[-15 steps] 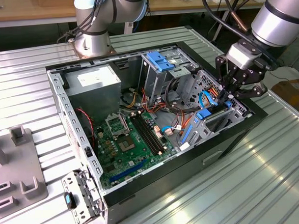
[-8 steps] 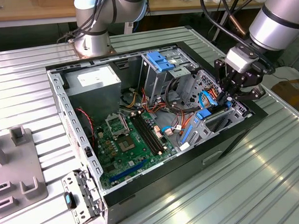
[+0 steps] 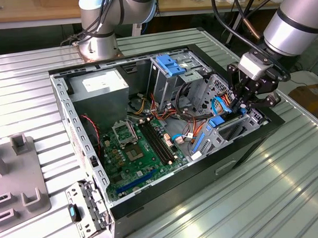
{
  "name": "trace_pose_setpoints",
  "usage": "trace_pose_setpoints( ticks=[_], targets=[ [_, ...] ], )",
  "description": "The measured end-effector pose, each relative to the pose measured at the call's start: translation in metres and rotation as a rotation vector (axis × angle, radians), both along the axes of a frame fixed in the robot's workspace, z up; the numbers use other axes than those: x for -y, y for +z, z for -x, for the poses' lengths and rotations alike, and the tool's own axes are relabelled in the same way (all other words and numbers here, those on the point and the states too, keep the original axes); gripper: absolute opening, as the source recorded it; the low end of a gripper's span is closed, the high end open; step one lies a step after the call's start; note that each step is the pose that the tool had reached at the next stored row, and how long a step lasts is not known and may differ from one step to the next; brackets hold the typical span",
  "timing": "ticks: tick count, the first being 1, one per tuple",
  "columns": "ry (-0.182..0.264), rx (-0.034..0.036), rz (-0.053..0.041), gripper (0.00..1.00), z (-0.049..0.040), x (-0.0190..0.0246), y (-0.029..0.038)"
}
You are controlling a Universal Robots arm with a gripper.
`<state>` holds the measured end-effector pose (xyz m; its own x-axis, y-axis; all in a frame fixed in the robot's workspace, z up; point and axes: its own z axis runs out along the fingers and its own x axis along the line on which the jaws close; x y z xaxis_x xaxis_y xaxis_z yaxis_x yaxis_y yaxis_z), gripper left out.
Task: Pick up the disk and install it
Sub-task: 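Insert the second disk wire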
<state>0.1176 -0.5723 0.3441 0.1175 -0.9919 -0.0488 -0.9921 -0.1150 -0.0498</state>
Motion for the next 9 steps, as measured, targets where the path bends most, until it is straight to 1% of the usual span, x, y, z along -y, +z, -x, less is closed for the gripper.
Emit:
trace_pose_setpoints(
  ticks=[4,8,9],
  targets=[
    [0.000,0.0000,-0.0004,0.17,0.0000,0.0001,0.0005],
    [0.000,0.0001,-0.0003,0.17,0.0000,0.0003,0.0053],
    [0.000,0.0001,-0.0003,0.17,0.0000,0.0013,0.0056]
  ],
)
